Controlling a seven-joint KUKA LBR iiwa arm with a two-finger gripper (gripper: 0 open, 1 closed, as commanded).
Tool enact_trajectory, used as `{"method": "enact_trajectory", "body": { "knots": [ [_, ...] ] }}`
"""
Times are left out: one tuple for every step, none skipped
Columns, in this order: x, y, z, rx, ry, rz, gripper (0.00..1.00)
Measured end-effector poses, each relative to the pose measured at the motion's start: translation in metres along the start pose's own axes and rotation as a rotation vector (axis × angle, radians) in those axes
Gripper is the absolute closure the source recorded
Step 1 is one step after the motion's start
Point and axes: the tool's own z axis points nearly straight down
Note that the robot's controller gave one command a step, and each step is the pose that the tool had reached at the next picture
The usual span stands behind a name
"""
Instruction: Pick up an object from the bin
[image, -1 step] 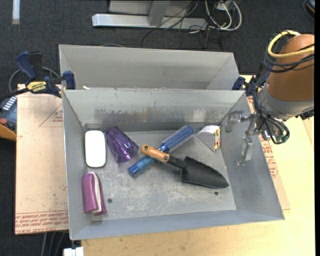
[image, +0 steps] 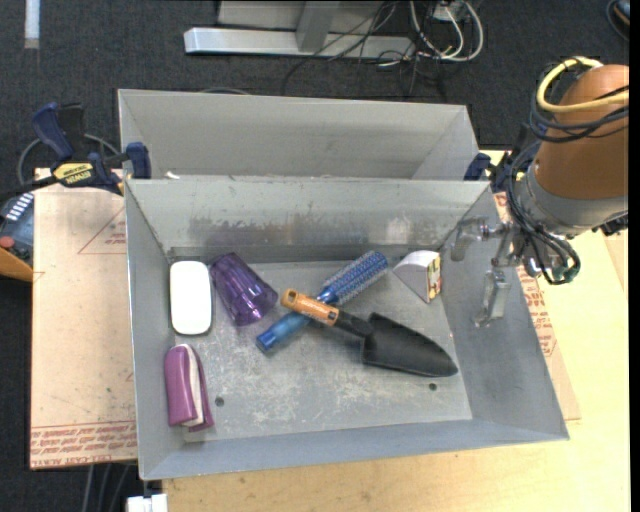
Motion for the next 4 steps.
{"method": "enact_trajectory", "body": {
  "knots": [
    [-0.010,0.076,0.068,-0.006,0.013,0.075,0.00],
    [0.002,0.052,0.105,0.000,0.002,0.036,0.00],
    [0.016,0.060,0.164,-0.008,0.014,0.150,0.00],
    [-0.007,0.073,0.169,-0.001,-0.002,0.105,1.00]
  ]
}}
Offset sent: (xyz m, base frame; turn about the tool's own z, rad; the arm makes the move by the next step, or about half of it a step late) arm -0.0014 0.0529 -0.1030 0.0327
